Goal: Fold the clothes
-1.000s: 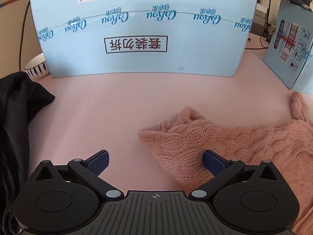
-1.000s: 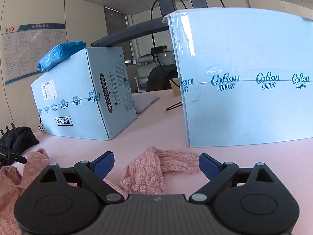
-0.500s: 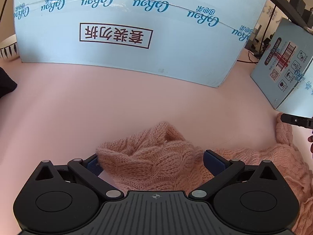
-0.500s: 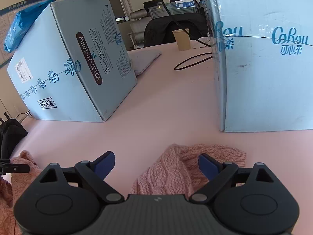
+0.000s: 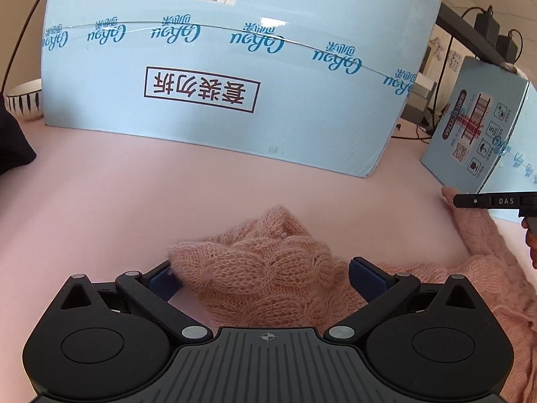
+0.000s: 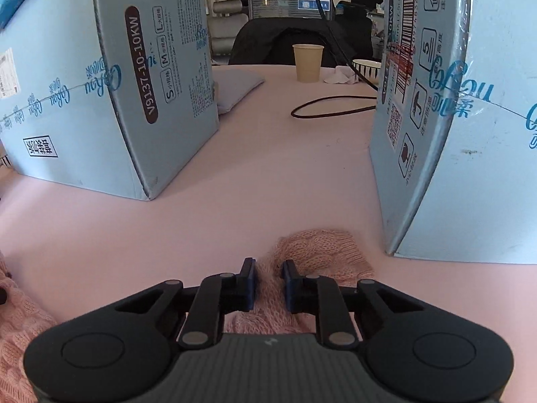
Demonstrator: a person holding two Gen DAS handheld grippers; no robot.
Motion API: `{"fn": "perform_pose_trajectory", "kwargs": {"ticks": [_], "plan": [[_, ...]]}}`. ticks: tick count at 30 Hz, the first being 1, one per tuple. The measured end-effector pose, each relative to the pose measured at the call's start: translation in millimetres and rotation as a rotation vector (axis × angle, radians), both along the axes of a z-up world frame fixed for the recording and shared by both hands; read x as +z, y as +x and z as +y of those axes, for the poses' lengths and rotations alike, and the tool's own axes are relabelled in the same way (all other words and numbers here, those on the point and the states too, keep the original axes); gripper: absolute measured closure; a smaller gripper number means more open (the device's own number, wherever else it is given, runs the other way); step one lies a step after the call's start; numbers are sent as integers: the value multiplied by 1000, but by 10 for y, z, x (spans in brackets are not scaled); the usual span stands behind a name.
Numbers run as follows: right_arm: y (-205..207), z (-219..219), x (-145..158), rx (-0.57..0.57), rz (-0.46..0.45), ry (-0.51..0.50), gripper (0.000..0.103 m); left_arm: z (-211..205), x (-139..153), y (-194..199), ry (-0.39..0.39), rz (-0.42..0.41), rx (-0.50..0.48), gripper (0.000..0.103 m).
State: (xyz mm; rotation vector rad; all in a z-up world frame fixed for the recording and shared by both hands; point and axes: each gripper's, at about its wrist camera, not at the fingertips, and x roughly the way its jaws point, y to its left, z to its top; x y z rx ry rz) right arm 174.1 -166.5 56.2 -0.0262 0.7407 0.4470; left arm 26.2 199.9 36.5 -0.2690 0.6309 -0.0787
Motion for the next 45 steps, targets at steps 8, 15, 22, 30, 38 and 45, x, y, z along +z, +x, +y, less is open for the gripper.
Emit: {"fn": "perform_pose_trajectory", "kwargs": {"ticks": [8,15,22,30,38,45], "plan": [[-231,-387,300,361,-162,383,83,-81,8,-4,85,17,-1,0],[-71,-213,40,282,-104,157,33,-139,28,39,89,16,8,0],[-187,179,112,360,-180,43,26,-208,30,75,95,14,9,0],[57,206,-251,260,65,142,27,-140,-11,32,99,9,4,0],[-300,-402,197,193,103,537,19,-95,-7,-18,106,33,-25,0],[-709,-1173,300,91,91,429,15,65,43,7,11,126,-53,0]]}}
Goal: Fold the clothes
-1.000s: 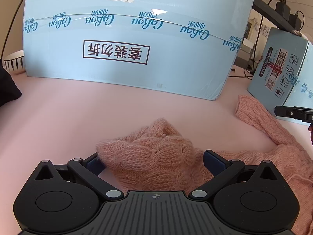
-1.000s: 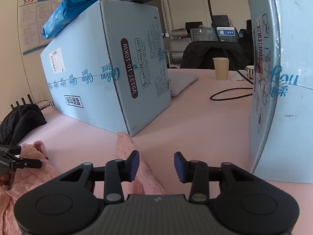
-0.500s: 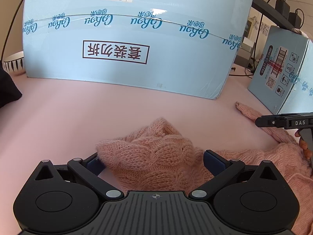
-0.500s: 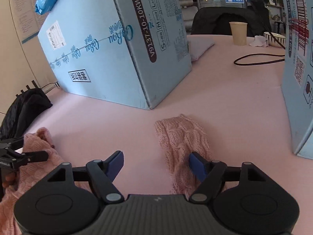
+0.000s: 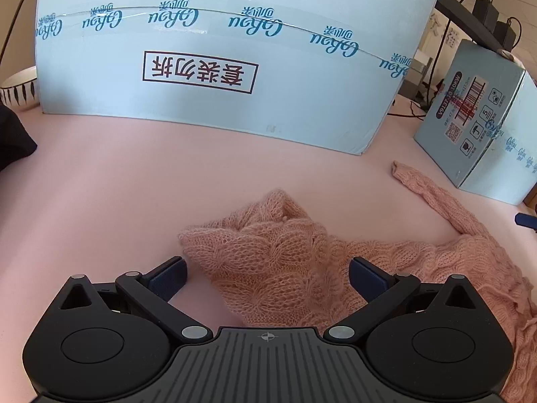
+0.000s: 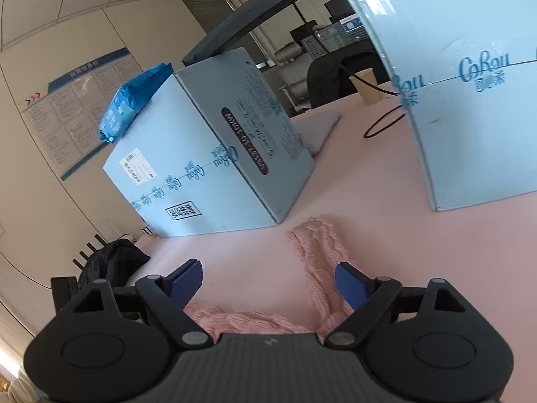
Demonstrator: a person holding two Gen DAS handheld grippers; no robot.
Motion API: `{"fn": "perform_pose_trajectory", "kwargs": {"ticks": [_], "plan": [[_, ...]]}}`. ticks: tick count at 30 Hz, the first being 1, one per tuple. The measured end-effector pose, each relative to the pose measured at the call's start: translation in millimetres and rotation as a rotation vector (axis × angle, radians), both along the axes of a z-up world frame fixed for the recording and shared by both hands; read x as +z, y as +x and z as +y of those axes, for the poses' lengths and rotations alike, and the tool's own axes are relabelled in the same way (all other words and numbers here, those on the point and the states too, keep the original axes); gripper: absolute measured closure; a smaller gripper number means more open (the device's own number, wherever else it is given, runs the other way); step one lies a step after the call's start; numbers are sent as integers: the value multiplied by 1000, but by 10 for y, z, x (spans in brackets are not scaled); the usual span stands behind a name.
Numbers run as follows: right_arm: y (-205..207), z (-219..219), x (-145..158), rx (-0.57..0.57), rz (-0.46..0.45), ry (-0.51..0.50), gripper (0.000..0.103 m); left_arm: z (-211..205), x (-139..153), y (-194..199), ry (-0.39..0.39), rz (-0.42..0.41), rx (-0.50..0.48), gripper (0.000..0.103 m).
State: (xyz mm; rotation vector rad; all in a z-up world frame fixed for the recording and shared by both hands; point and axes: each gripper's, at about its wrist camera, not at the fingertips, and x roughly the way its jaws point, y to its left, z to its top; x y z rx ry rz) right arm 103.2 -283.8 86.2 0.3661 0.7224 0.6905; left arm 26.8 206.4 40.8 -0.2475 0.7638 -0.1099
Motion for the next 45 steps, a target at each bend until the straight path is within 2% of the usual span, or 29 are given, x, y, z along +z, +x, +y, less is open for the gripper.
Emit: {"fn": "perform_pose_trajectory", "kwargs": {"ticks": [5,8,11,14,17,19,21,22,23,24,25,27,28,29,32,33,37,39,40,42,45], "plan": [[-264,-748,-261,-87,108,-91,15,97,25,57,-24,119,-42,0],[-485,-972,-453,-79,155,-117,15,263,29,99,-129,218,-16,0],[-707,-1066,-541,-28,142,-59,15,361,-2,210,-197,285,5,1],[-804,-1034,-615,45,130,17,14,333,-30,295,-192,292,28,1],[-776,-940,-649,56,89,52,13,214,-66,314,-147,259,52,4],[-708,-898,-656,51,102,93,13,145,-75,298,-115,221,63,14],[-633,-870,-661,43,125,131,13,101,-80,283,-92,188,81,42],[-614,-851,-660,37,126,137,14,98,-85,280,-89,179,100,50],[-596,-819,-658,29,123,136,17,105,-92,278,-102,171,117,65],[-585,-790,-654,23,118,131,20,123,-106,279,-136,171,130,73],[-581,-755,-651,18,109,116,26,137,-117,277,-164,174,146,76],[-586,-692,-649,18,94,78,47,139,-115,257,-180,176,197,80],[-591,-668,-658,24,91,58,69,102,-81,224,-145,165,243,81],[-594,-648,-672,26,92,42,86,49,-38,191,-98,146,288,81],[-616,-646,-710,17,83,41,87,-235,172,45,124,73,388,80],[-621,-644,-713,18,79,38,87,-331,242,-4,200,56,408,76],[-650,-588,-704,32,50,8,87,-777,344,-84,471,35,428,73],[-657,-571,-702,38,44,2,87,-1040,312,-105,591,-8,413,65],[-657,-580,-706,38,45,5,87,-1179,282,-109,635,-25,385,63],[-653,-598,-715,38,50,13,87,-1406,184,-87,646,0,271,56],[-644,-628,-730,38,61,30,87,-1765,24,-44,660,48,134,56]]}}
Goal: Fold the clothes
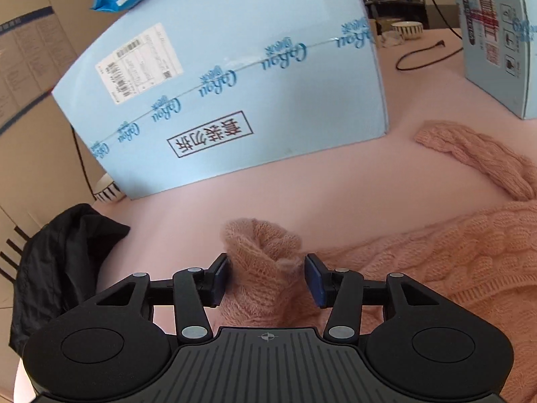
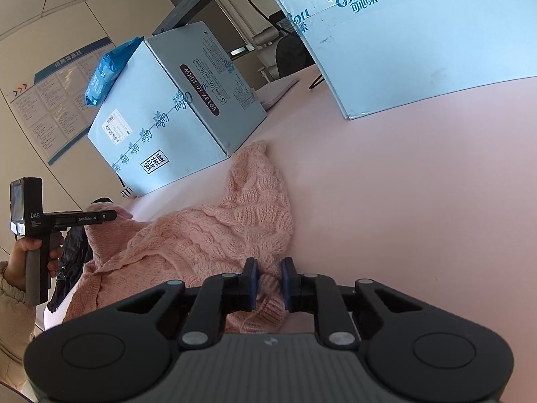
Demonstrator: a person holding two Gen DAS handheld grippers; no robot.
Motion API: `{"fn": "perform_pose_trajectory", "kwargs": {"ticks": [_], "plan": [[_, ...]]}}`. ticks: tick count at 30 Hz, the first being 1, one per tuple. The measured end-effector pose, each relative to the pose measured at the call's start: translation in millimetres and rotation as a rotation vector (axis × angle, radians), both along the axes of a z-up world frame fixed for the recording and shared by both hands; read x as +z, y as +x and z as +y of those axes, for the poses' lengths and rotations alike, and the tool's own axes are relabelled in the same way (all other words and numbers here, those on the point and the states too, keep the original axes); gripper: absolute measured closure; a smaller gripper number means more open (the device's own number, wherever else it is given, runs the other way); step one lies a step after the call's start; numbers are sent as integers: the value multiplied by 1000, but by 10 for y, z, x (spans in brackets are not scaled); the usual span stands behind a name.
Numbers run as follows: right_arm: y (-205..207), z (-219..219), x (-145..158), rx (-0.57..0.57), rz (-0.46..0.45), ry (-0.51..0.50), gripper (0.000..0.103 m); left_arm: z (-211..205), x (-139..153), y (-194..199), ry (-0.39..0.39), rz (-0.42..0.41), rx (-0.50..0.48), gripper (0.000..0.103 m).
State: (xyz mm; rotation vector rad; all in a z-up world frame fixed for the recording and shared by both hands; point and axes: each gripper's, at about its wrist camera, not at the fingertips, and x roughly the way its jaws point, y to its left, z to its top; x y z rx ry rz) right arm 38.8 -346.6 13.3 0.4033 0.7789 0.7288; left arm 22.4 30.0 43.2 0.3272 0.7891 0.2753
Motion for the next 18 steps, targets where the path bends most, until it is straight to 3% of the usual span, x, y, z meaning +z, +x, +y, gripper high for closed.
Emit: {"fn": "perform_pose_trajectory", "kwargs": {"ticks": [5,9,12,13,15,18], "plan": [[4,-6,-7,-1,7,10,87,-384,-211,-99,46,15,-88,55],[21,-28,-16,-2,16,23,87,-423,-109,-246,7,-9,-113,54],[24,-30,-19,-3,20,29,86,-267,190,-378,-103,-7,-141,49],[26,-31,-19,-4,22,31,86,-188,338,-455,-130,-47,-153,47],[30,-37,-23,-4,26,37,86,-64,604,-587,-172,-123,-207,29],[29,-32,-23,-6,28,40,86,266,957,-605,-284,-216,-263,23]]}}
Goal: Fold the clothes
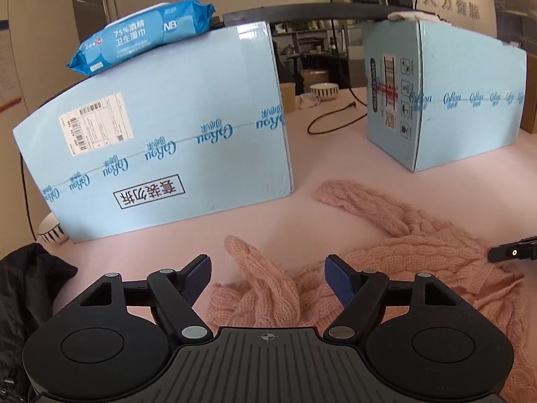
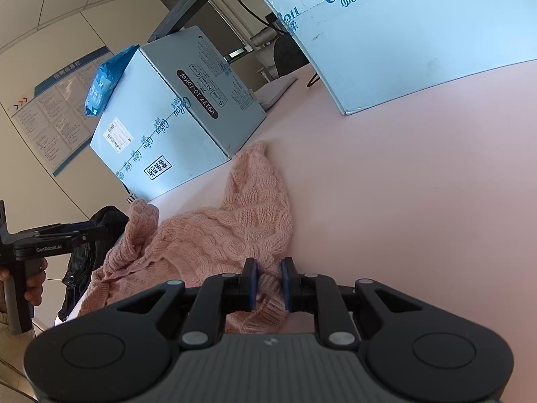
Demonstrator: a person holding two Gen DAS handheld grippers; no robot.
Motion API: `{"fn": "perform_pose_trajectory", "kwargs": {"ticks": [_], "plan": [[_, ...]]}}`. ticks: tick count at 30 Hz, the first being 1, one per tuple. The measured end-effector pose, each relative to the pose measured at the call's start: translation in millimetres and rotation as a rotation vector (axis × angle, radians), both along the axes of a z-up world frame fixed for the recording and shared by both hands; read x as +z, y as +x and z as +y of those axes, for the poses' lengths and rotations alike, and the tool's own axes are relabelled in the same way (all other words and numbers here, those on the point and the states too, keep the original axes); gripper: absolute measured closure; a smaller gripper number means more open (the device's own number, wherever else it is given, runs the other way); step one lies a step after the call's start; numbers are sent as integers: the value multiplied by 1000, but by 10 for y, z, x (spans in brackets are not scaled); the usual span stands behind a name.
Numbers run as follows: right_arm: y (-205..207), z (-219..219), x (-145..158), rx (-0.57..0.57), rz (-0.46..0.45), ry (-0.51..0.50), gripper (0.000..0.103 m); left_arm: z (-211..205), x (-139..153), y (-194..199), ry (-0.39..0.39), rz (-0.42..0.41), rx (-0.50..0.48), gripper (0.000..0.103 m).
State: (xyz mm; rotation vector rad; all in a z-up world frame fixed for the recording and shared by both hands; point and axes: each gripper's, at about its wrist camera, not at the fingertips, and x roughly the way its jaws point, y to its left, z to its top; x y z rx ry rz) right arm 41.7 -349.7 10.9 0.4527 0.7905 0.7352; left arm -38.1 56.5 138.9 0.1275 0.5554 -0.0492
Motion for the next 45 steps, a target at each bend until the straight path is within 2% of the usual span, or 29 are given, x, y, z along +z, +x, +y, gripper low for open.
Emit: {"fn": "perform_pose_trajectory", "kwargs": {"ticks": [3,5,7,13,16,19,21,22,24,26,29,34,37,41,45], "plan": [[-1,-2,0,-1,-1,0,86,491,152,257,-150,-7,33,16],[-8,-5,-1,-3,-1,-1,86,819,72,527,-227,46,21,16],[-9,-12,-4,-3,0,0,86,1113,-154,805,-316,97,-21,17],[-3,-28,-13,-4,6,10,86,1308,-662,1131,-462,207,-208,17],[3,-29,-16,-6,11,16,86,1265,-793,1232,-508,246,-235,16],[10,-34,-22,-8,17,25,86,1142,-862,1285,-504,267,-248,17],[11,-32,-23,-8,18,26,86,1024,-875,1291,-442,260,-229,20],[11,-30,-24,-9,18,27,86,960,-872,1287,-397,249,-211,26],[12,-28,-21,-10,20,29,86,870,-833,1254,-313,229,-139,63],[15,-32,-23,-11,22,32,86,814,-783,1214,-253,215,-68,76],[17,-34,-25,-11,23,34,86,881,-654,1118,-251,172,40,87],[20,-30,-25,-12,23,35,86,1151,-323,887,-200,7,270,90],[19,-30,-27,-14,24,35,86,1393,-181,785,-161,-38,408,90],[22,-30,-28,-14,24,35,86,1744,-152,735,-93,-32,575,90],[16,-31,-24,-16,23,35,86,2185,-408,775,-142,56,680,90]]}}
